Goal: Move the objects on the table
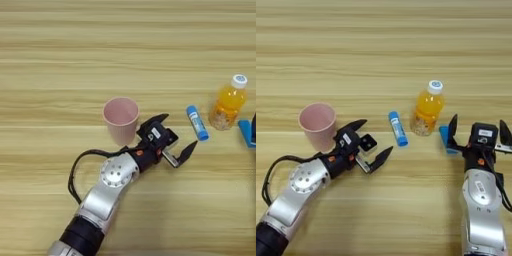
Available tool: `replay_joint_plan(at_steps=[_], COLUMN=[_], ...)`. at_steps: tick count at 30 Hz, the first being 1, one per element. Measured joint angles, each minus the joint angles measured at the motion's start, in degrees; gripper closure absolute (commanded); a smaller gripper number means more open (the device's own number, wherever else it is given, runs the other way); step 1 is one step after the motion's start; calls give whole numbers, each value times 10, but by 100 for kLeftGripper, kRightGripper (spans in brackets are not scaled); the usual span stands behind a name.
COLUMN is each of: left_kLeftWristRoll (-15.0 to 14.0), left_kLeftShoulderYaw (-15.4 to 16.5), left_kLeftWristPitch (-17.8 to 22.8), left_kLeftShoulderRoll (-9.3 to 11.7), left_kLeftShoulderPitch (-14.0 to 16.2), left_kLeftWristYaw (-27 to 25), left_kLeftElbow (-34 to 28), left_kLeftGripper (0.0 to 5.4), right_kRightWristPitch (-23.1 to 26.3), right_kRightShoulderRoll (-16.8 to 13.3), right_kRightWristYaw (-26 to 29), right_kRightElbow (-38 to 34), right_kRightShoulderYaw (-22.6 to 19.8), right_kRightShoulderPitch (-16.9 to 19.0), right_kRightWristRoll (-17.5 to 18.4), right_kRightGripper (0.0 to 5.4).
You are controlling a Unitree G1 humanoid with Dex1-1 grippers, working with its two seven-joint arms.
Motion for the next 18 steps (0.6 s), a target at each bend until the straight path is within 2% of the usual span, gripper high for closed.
replay_joint_plan(at_steps=[5, 8, 11, 18], left_kLeftWristRoll=[0, -12, -25, -86], left_kLeftShoulderYaw=[0, -2, -7, -12], left_kLeftWristPitch=[0, 0, 1, 17], left_kLeftShoulderRoll=[-1, -3, -4, 2], left_kLeftShoulderPitch=[2, 10, 17, 43], left_kLeftWristYaw=[0, -7, -18, -42], left_kLeftElbow=[-2, -25, -66, -213], left_kLeftGripper=[2, 2, 2, 2], right_kRightWristPitch=[-21, -24, -25, -25], right_kRightShoulderRoll=[3, 3, 4, 3], right_kRightWristYaw=[11, 19, 20, 20], right_kRightElbow=[-25, -31, -31, -20], right_kRightShoulderYaw=[3, 3, 3, 3], right_kRightShoulderPitch=[6, 7, 8, 7], right_kRightWristRoll=[11, 14, 14, 14], right_kRightGripper=[0, 0, 0, 0])
